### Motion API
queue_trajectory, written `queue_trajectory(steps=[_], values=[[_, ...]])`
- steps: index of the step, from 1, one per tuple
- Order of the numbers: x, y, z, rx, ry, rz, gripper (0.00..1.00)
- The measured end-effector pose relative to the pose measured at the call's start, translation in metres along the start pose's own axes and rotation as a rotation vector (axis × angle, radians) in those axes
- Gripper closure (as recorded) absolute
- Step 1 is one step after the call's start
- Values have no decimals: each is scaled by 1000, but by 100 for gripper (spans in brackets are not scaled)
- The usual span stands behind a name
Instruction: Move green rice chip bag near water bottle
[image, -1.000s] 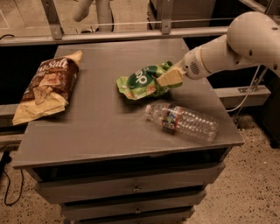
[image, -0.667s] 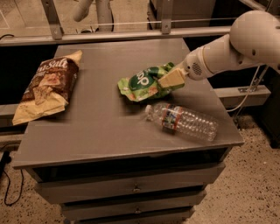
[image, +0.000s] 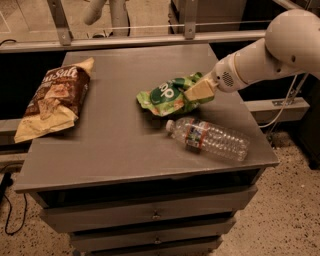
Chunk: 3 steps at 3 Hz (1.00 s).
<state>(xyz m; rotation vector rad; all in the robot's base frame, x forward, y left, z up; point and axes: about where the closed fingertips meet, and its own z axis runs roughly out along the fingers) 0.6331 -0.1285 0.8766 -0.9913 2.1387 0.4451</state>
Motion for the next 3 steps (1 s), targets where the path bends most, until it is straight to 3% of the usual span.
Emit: queue_trajectory(steps=[1,2,3], values=[[2,-1,-4,6,10,-1,14],[-1,-4,-6,20,3,-6,0],[-1,-4,-6,19,3,-6,0]])
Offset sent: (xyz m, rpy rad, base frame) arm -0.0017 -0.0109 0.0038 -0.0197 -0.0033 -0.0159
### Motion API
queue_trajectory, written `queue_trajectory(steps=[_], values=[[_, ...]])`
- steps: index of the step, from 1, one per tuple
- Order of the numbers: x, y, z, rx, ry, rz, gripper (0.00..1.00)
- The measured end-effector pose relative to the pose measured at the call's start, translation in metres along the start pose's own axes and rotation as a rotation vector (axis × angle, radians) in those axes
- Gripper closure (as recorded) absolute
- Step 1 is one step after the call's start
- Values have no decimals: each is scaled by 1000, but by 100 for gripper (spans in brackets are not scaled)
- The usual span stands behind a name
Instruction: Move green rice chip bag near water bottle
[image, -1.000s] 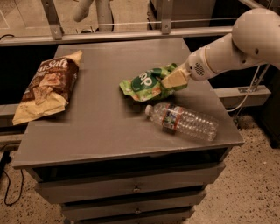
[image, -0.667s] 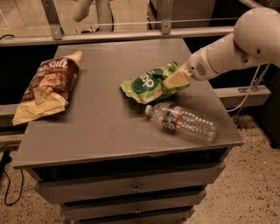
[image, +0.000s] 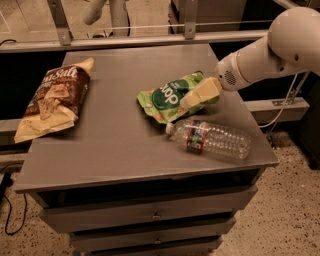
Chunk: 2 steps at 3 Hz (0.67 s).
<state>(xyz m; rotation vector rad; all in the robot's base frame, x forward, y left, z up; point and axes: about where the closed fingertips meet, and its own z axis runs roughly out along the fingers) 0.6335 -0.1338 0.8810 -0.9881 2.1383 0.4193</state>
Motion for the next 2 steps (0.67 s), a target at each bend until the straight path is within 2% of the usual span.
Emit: queue_trajectory(steps=[1,2], values=[[-2,-12,-2,-5,-28,-6,0],[-9,-49,-34,14,-94,-26,0]])
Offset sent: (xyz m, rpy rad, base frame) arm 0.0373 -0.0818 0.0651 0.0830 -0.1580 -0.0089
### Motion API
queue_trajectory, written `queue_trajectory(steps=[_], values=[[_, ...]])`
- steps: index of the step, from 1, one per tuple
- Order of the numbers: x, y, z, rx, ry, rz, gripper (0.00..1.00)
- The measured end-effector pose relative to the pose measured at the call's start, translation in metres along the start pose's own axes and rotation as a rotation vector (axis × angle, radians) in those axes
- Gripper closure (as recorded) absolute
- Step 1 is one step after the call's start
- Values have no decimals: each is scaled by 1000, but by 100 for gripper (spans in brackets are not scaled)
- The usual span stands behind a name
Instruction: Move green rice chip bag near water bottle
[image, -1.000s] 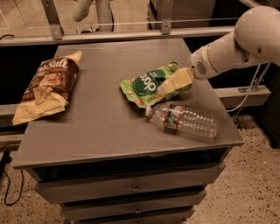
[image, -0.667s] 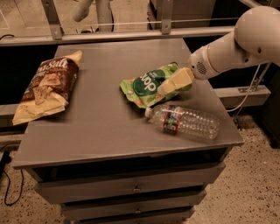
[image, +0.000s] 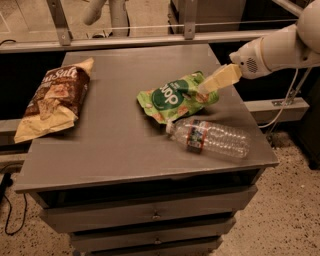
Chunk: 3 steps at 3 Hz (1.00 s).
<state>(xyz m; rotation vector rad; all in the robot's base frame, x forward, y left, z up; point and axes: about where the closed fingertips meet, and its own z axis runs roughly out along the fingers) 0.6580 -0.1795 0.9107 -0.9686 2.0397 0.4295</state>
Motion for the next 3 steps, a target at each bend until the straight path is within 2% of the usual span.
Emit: queue_trajectory(steps=[1,2,3], values=[[-22,-29,-35,20,-48,-41,0],[-58,-42,-82,46,-137,-97,0],[-72,-46,-95,65,-165,-114,0]])
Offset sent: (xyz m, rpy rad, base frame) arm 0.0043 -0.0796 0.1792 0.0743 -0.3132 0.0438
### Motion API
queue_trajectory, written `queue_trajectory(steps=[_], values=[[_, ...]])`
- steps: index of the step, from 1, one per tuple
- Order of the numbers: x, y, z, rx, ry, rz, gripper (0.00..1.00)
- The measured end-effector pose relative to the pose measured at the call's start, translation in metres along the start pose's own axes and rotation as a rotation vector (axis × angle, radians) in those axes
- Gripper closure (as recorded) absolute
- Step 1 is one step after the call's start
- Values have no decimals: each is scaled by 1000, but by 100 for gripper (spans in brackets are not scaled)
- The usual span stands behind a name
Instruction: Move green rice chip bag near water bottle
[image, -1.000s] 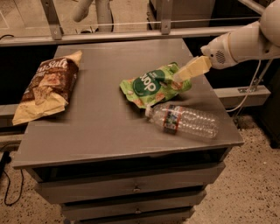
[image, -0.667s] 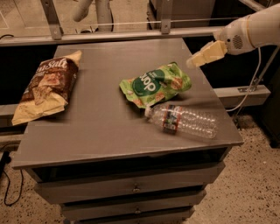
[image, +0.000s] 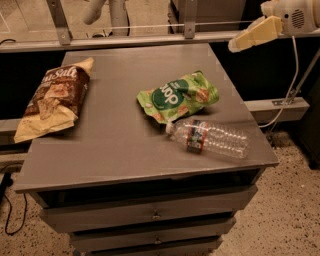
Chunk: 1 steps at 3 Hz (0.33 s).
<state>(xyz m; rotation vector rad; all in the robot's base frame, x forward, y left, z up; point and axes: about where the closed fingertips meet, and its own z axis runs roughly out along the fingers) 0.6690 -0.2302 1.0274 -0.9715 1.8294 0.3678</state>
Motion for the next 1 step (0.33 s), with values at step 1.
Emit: queue_trajectory(steps=[1], values=[[0,0,0,0,0,0,0]])
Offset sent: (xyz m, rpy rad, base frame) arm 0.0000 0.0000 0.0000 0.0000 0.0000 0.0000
